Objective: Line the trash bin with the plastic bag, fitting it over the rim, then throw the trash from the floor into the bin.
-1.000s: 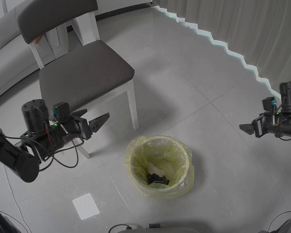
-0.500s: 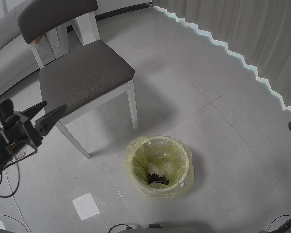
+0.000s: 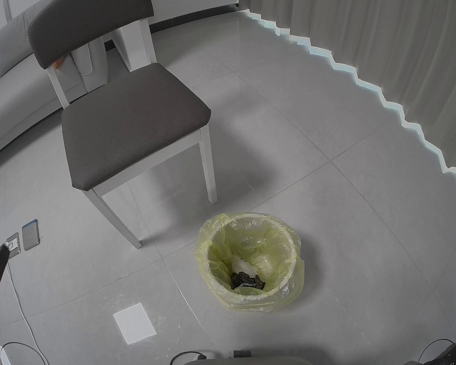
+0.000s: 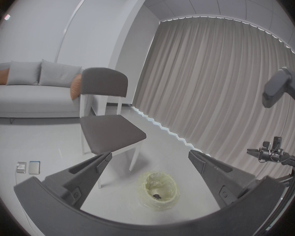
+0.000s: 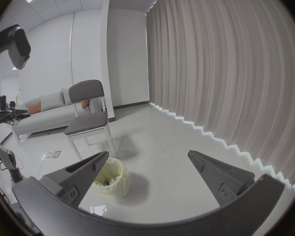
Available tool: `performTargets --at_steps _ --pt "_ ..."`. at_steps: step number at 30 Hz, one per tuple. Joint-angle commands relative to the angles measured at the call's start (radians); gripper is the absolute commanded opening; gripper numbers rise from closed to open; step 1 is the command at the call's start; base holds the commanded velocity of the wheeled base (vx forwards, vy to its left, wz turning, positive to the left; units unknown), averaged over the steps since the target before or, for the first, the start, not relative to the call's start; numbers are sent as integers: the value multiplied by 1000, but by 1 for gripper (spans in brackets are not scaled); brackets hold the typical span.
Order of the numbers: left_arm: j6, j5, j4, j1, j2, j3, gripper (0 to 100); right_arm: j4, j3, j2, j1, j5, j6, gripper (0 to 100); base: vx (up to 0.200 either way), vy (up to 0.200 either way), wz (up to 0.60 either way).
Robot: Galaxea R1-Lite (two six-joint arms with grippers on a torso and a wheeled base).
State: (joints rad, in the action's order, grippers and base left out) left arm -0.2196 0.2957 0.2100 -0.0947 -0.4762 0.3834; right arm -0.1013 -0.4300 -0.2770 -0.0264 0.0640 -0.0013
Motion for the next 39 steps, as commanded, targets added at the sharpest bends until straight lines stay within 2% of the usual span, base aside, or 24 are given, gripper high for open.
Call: performTargets --at_steps 1,5,8,10,12,16,24,27,30,33,36,38,39 --pt "-14 -84 -285 93 476 -69 100 242 430 275 26 -95 30 100 0 0 0" --pt "161 -224 -261 93 476 -199 100 187 430 277 26 -118 29 100 0 0 0" --pt "236 -308 -124 92 476 -348 100 180 430 277 26 -110 27 100 0 0 0" --pt "247 -314 -78 92 476 -383 100 170 430 277 26 -110 14 100 0 0 0" --pt "226 -320 -144 93 476 -383 100 126 430 277 26 -116 -11 100 0 0 0" --pt "213 -306 -202 93 476 -383 100 104 428 277 26 -116 -2 100 0 0 0" --pt "203 -306 -207 93 476 -383 100 98 428 277 26 -125 17 100 0 0 0" --pt "201 -308 -207 95 476 -383 100 100 428 277 26 -112 -3 100 0 0 0" --pt "204 -306 -207 95 476 -383 100 103 430 277 26 -43 -51 100 0 0 0" --pt "215 -305 -207 95 476 -383 100 106 430 277 26 -29 -78 100 0 0 0" --pt "212 -305 -207 95 476 -383 100 104 430 277 26 -33 -65 100 0 0 0" --pt "215 -303 -207 95 476 -383 100 101 428 277 26 -50 -11 100 0 0 0" --pt "215 -303 -207 95 476 -383 100 101 428 277 26 -50 -11 100 0 0 0"
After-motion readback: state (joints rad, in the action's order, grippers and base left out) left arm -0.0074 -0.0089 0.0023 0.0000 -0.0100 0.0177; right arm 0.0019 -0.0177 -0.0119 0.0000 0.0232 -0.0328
